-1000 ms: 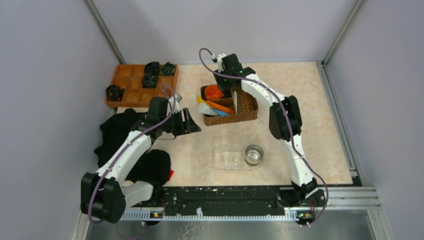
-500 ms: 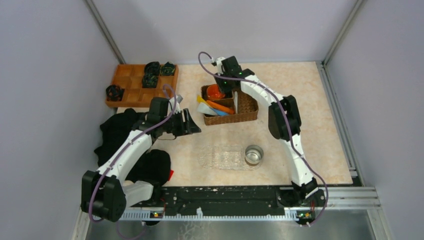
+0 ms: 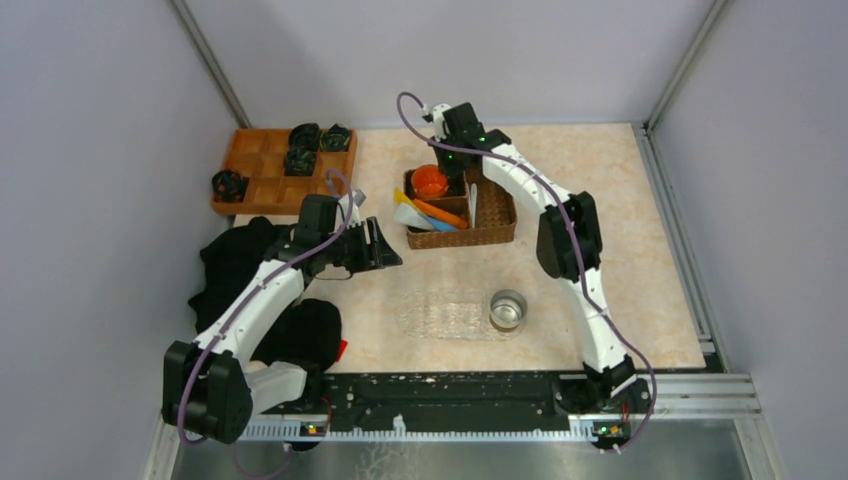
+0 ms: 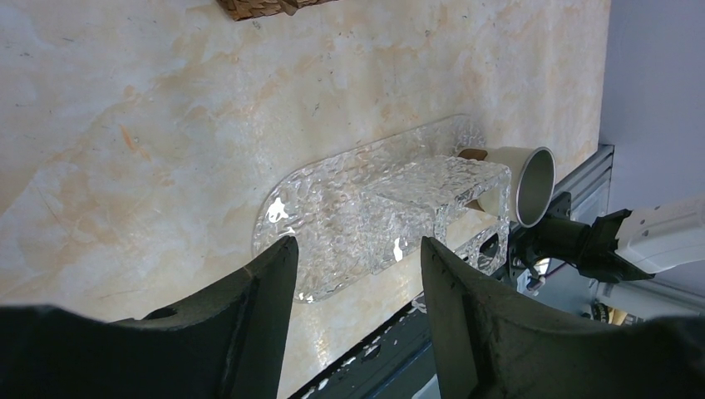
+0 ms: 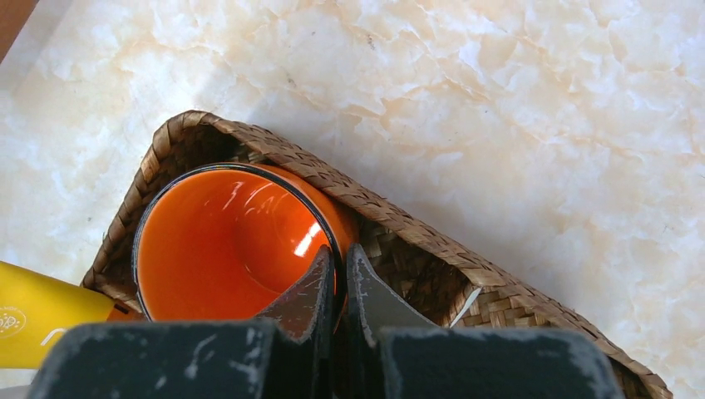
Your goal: Prepare toiletry sets of a toothbrush and toothpaste on the tray
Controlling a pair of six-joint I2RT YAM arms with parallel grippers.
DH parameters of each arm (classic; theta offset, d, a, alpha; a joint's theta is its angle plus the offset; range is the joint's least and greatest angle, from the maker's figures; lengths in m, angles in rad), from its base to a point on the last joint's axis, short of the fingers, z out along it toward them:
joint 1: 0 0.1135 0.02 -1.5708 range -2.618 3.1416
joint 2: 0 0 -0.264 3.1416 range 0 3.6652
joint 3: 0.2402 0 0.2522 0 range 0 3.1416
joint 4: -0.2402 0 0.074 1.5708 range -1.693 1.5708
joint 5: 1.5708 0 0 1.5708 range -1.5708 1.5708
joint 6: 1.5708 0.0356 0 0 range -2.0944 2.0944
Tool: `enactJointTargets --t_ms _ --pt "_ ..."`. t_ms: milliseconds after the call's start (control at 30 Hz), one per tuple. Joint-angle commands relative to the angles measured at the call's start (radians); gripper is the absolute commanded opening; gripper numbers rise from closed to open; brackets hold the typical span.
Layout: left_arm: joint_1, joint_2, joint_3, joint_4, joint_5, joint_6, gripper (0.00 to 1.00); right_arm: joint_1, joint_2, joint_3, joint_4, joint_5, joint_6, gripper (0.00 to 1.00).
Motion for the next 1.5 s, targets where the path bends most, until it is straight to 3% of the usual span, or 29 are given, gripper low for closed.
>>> enactJointTargets --t_ms 0,333,633,833,1167,1467 --pt "0.006 -0.004 0.007 0.004 0.023 0.005 0.62 -0.002 -0.086 0.061 0.049 0.016 0.033 0.00" --pt "0.007 -0.019 -0.003 -0.006 0.019 0.013 0.62 -0.001 -0.228 0.070 0.018 0.061 0.079 0.00" --pt "0.006 -0.036 -0.023 -0.002 0.014 0.006 0.62 -0.001 -0.340 -0.098 0.080 0.107 0.101 0.00" --pt "0.006 -0.037 -0.033 0.004 0.011 0.004 0.62 -0.012 -0.426 -0.136 -0.001 0.150 0.096 0.00" --pt "0.006 -0.026 -0.013 -0.005 -0.012 0.012 0.62 -0.017 -0.713 -0.455 0.032 0.014 0.160 0.00" --pt "0.006 -0.084 -0.020 -0.038 -0.084 -0.018 0.64 0.049 -0.821 -0.559 0.029 -0.081 0.207 0.00"
